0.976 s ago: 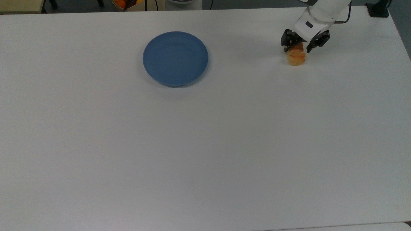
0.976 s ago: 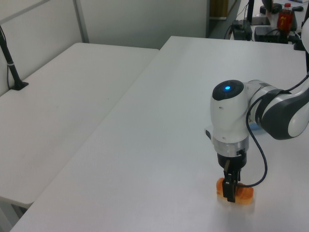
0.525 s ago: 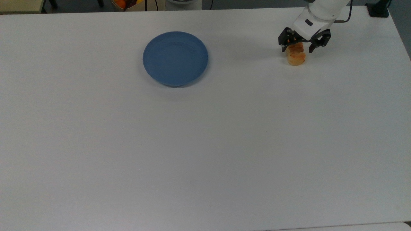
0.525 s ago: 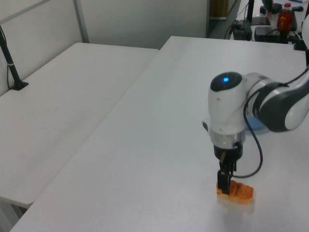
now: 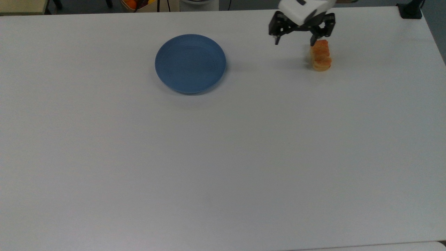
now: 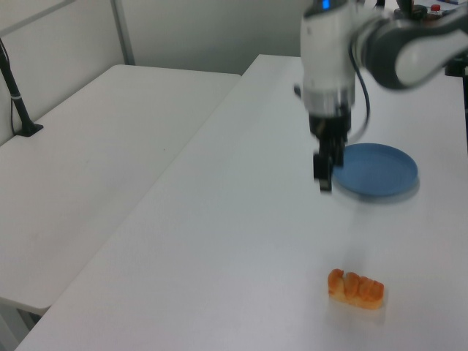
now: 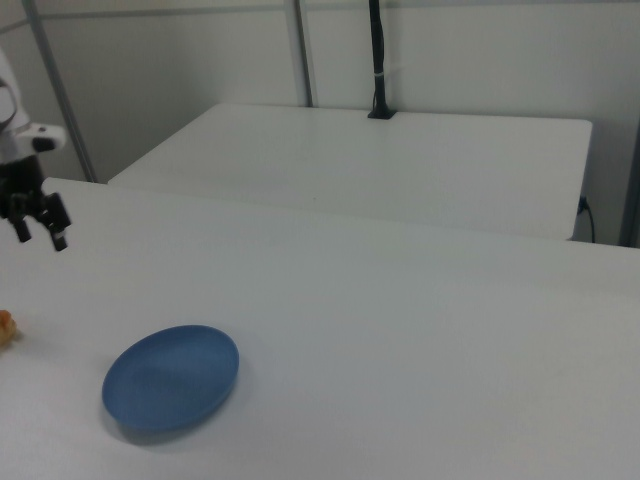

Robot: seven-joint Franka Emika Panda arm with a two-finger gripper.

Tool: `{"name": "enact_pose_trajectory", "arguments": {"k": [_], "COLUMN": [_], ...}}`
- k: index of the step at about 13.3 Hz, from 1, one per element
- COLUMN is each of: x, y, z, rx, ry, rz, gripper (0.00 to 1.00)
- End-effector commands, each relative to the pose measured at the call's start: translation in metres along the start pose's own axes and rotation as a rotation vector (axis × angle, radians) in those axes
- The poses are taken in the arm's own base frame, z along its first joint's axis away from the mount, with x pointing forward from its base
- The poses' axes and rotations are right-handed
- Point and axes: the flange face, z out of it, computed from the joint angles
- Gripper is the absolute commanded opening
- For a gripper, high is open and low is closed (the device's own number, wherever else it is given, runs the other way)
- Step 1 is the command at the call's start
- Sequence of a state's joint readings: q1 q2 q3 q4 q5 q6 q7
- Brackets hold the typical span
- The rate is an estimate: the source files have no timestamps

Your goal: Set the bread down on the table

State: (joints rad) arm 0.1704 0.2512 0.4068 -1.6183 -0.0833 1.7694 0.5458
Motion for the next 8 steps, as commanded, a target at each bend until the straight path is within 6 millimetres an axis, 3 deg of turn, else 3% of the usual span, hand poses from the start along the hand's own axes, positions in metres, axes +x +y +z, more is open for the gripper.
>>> {"name": "enact_pose_trajectory", "arguments": {"k": [1, 5, 8], "x": [0.017, 0.035, 0.033], "y": [0.09, 0.243, 0.328], "z": [-0.044, -0.061, -0.063], "rx": [0.023, 0.006, 0.006], "ry": [0.009, 0.009, 0.017], "rz": [-0.01, 0.037, 0.073], "gripper": [1.0, 1.0, 1.0]}}
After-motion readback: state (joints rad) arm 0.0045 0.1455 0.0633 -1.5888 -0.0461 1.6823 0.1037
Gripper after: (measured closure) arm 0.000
